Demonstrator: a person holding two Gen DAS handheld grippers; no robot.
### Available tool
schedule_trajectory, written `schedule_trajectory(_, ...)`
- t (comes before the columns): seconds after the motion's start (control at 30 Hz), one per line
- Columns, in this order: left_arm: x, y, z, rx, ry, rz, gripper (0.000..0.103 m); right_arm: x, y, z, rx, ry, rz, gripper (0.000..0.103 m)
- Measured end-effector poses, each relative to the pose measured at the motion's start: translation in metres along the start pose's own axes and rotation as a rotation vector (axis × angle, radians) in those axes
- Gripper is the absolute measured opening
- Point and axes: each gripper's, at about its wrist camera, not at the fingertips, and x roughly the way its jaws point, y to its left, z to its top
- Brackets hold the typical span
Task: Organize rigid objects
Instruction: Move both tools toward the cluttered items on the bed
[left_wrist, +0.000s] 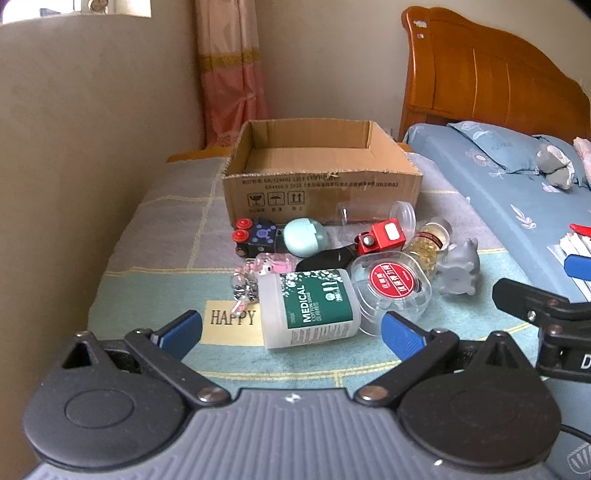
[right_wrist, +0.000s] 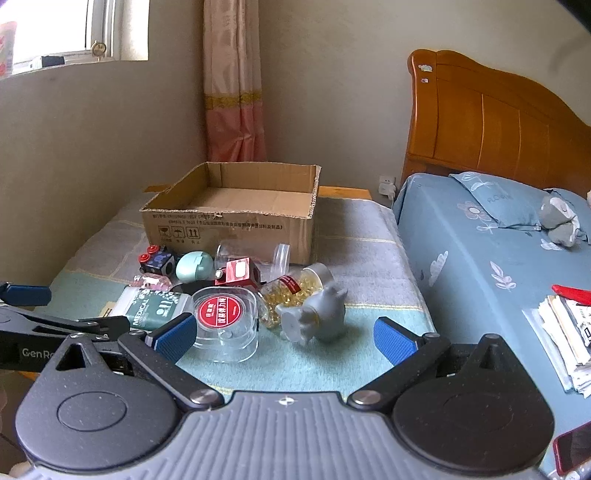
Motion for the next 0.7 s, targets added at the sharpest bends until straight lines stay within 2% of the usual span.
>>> schedule_trajectory(0.4,0.056,-0.005,0.011,0.064,0.104,-0.031,0.102,0.035,-0.014,-0.004,-0.006,0.058,0.020,0.103)
schedule_trajectory(0.57,0.077,-0.003,0.011,0.059,0.142,-0.026,0.102,0.047,-0.022,-0.006,0.007,0.085,0.013,0.103)
schedule_trajectory(0.7,0.086,0.000,0.010,0.034,0.173,-0.062,0.102,0.058,-0.030,-0.009,0.009,0.111,0.001,0.103)
